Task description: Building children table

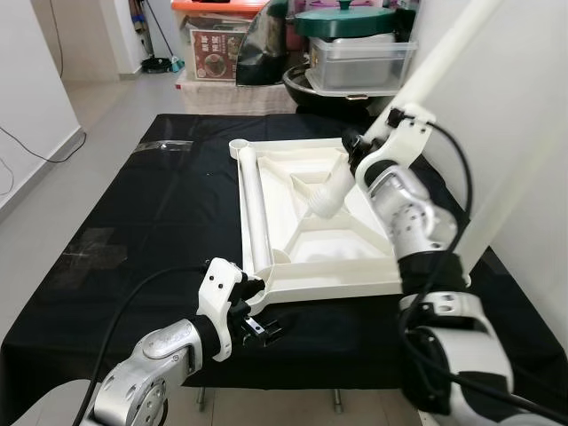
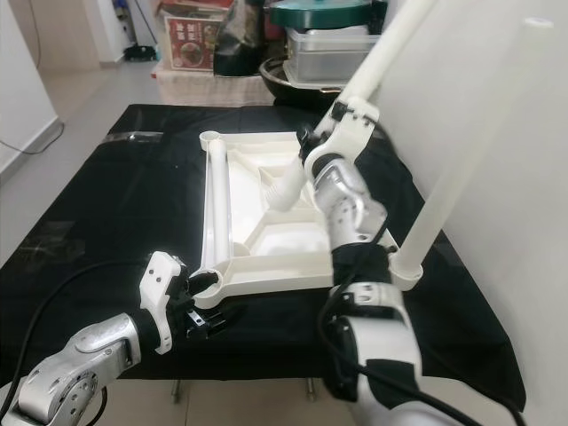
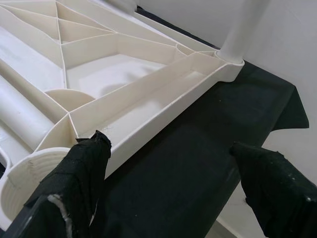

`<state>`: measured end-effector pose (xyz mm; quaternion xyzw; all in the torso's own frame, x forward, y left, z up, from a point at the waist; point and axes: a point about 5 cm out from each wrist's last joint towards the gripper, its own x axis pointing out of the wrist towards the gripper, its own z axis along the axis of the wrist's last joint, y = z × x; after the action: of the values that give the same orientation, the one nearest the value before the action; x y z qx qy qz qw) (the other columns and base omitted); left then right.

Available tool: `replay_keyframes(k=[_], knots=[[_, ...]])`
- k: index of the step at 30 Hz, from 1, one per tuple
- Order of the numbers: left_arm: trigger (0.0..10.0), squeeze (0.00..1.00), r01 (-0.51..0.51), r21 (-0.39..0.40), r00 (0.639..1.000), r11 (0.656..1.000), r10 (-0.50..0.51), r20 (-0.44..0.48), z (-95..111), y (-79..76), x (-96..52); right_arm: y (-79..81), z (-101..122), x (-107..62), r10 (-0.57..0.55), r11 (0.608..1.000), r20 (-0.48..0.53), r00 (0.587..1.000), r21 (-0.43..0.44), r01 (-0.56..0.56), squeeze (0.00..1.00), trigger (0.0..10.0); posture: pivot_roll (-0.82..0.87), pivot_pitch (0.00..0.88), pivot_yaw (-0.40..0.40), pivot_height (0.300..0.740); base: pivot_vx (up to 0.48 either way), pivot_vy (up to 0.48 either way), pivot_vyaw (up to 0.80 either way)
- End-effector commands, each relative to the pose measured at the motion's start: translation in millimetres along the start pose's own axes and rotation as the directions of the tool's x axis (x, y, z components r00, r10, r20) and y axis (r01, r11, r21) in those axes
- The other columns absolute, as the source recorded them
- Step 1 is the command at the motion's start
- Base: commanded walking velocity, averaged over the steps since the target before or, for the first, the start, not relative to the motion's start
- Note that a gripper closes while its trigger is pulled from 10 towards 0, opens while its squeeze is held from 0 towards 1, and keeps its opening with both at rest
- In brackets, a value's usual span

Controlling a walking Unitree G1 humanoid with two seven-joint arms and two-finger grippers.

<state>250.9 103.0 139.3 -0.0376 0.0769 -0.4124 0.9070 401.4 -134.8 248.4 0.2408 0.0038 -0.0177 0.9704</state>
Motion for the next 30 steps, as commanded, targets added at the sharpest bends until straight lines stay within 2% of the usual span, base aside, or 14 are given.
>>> replay_keyframes(k=[1,6,19,20,22,23,24,25,26,27,28,29,30], knots=[[10.0,0.0,0.004,0.005,1.0,1.0,-0.003,-0.029,-4,0.1,1.1,-0.2,-1,0.2,-0.049,0.999,0.02,0.999,-0.021,0.05,0.0,0.0,0.08,0.0,-0.04,0.74,0.0,0.0,0.0],[10.0,0.0,-0.003,0.024,0.999,1.0,0.004,-0.035,-4,2.8,1.0,0.7,-11,0.6,-0.078,0.997,-0.011,0.997,-0.023,0.078,0.0,0.0,0.08,0.0,-0.041,0.74,0.0,0.0,0.0],[10.0,0.0,-0.002,0.029,0.999,1.0,0.003,-0.037,-4,1.7,2.2,7.5,-15,0.4,-0.067,0.998,-0.023,0.997,-0.017,0.067,0.0,0.0,0.08,0.0,-0.039,0.74,0.0,0.0,0.0],[10.0,0.0,-0.002,0.029,0.999,1.0,0.003,-0.037,-4,1.8,2.3,8.6,-15,0.3,-0.061,0.998,-0.024,0.998,-0.015,0.06,0.0,0.0,0.08,0.0,-0.039,0.74,0.0,0.0,0.0],[10.0,0.0,-0.001,0.028,0.999,1.0,0.002,-0.034,-3,2.0,1.8,22.8,-17,-1.4,0.082,0.997,-0.028,0.996,0.015,-0.082,0.0,0.0,0.08,0.0,-0.037,0.74,0.0,0.0,0.0],[10.0,0.0,-0.001,0.028,0.999,1.0,0.002,-0.034,-3,2.0,1.8,22.8,-17,-1.4,0.082,0.997,-0.028,0.996,0.015,-0.082,0.0,0.0,0.08,0.0,-0.037,0.74,0.0,0.0,0.0],[10.0,0.0,0.002,0.029,0.999,1.0,-0.001,-0.034,-3,2.4,1.0,37.7,-17,-5.7,0.24,0.971,-0.023,0.97,-0.004,-0.24,0.0,0.0,0.08,0.0,-0.036,0.74,0.0,0.0,0.0],[10.0,0.0,0.002,0.029,0.999,1.0,-0.001,-0.034,-3,2.4,1.0,37.7,-17,-5.7,0.24,0.971,-0.023,0.97,-0.004,-0.24,0.0,0.0,0.08,0.0,-0.036,0.74,0.0,0.0,0.0],[10.0,0.0,0.007,0.033,1.0,0.999,-0.006,-0.031,-1,3.0,-0.3,52.9,-19,-13.4,0.41,0.912,-0.035,0.911,-0.015,-0.411,0.0,0.0,0.08,0.0,-0.034,0.74,0.0,0.0,0.0],[10.0,0.0,0.007,0.033,1.0,0.999,-0.006,-0.031,-1,3.0,-0.3,52.9,-19,-13.4,0.41,0.912,-0.035,0.911,-0.015,-0.411,0.0,0.0,0.08,0.0,-0.034,0.74,0.0,0.0,0.0],[10.0,0.0,0.013,0.037,1.0,0.999,-0.012,-0.026,2,3.7,-1.7,64.5,-20,-22.3,0.545,0.837,-0.051,0.837,-0.026,-0.547,0.0,0.0,0.07,0.0,-0.033,0.74,0.0,0.0,0.0],[10.0,0.0,0.013,0.037,1.0,0.999,-0.012,-0.026,2,3.7,-1.7,64.5,-20,-22.3,0.545,0.837,-0.051,0.837,-0.026,-0.547,0.0,0.0,0.07,0.0,-0.033,0.74,0.0,0.0,0.0],[10.0,0.0,0.017,0.043,1.0,0.999,-0.017,-0.018,7,5.6,-3.6,72.4,-20,-32.6,0.664,0.745,-0.054,0.746,-0.039,-0.666,0.0,0.0,0.08,0.0,-0.037,0.74,0.0,0.0,0.0]])
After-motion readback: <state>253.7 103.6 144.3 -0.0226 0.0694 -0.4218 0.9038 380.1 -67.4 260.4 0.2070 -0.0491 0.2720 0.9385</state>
